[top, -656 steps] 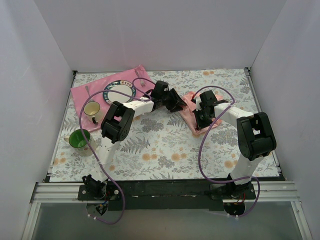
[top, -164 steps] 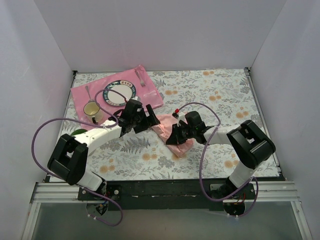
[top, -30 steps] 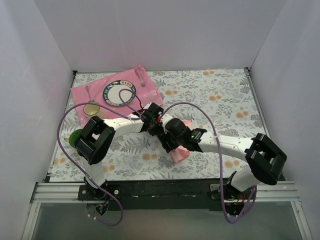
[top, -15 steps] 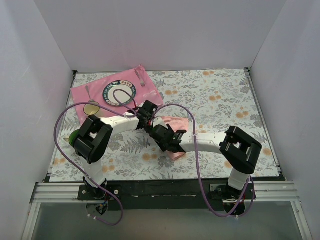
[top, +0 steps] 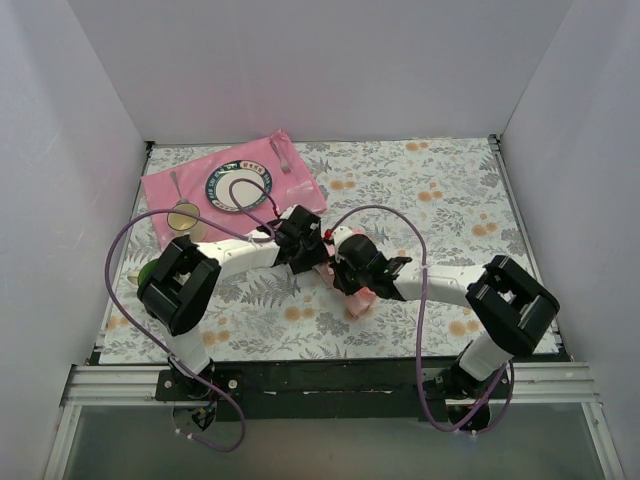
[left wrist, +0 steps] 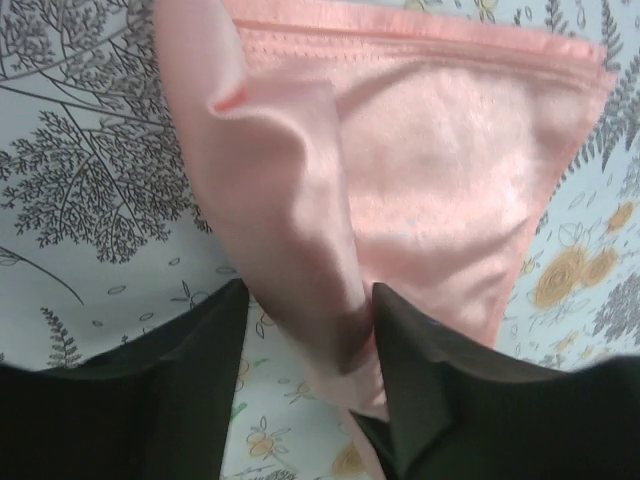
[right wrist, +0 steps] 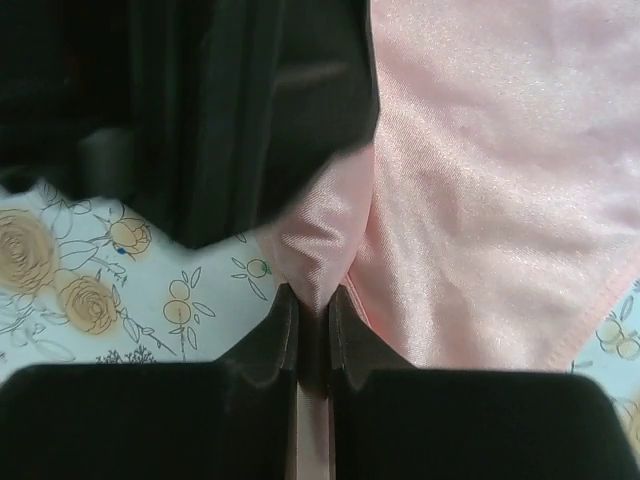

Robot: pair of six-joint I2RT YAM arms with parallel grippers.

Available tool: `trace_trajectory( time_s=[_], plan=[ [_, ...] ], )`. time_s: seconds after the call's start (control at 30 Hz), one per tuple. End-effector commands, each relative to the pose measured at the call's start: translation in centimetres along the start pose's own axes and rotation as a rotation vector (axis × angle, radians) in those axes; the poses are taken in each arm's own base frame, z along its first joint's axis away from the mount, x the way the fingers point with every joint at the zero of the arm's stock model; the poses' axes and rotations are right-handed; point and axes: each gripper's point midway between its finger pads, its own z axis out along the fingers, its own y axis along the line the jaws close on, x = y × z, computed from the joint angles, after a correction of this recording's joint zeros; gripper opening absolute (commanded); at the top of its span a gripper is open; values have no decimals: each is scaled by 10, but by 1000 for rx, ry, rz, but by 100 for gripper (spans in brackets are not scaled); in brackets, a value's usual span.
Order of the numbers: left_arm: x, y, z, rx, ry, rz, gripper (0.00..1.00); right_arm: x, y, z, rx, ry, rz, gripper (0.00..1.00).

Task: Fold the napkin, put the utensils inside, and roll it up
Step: Roll the napkin with the utensil

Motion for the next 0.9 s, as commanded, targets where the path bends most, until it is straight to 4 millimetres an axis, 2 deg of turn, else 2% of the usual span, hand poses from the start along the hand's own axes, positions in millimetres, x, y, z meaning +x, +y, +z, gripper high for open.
trace_trajectory(
  time_s=[0.0, 0.03, 0.07, 0.1, 0.17, 0.2, 0.27, 0.37, 0.53, 0.67, 0.77, 0.8, 0.87],
  plan=[
    [-2, -11, -38, 67, -44, 56, 64, 18, 12, 0, -300, 47, 49, 8],
    [-4, -12, -41, 75, -54, 56, 68, 14, 12, -1, -342, 32, 66, 8],
    [-4, -12, -43, 78, -55, 54, 70, 12, 2, -1, -366, 25, 111, 7],
    [-3, -13, -45, 85, -49, 56, 71, 17, 11, -6, -466, 43, 138, 7],
    [0, -15, -46, 98, -36, 41, 73, 10, 12, -13, -595, 40, 208, 7],
    [3, -14, -45, 97, -25, 34, 74, 16, 12, -9, -622, 73, 241, 7],
    [9, -13, -38, 94, 1, 13, 75, 11, 12, -13, -705, 85, 294, 6],
    [18, -9, -23, 61, 36, 8, 75, 13, 8, -12, -768, 105, 373, 6],
    [20, -1, -3, -21, 45, -3, 73, 18, 2, -7, -804, 129, 449, 6],
    [16, 10, 7, -85, 17, -17, 68, 18, -2, -6, -806, 129, 463, 5],
    [14, 16, 9, -100, -5, -6, 49, 19, -5, -8, -798, 134, 457, 5],
    [13, 19, 9, -110, -16, 6, 35, 17, -7, -8, -791, 130, 452, 5],
    [13, 24, 9, -121, -19, 13, 31, 20, -13, -7, -750, 142, 438, 6]
  ],
)
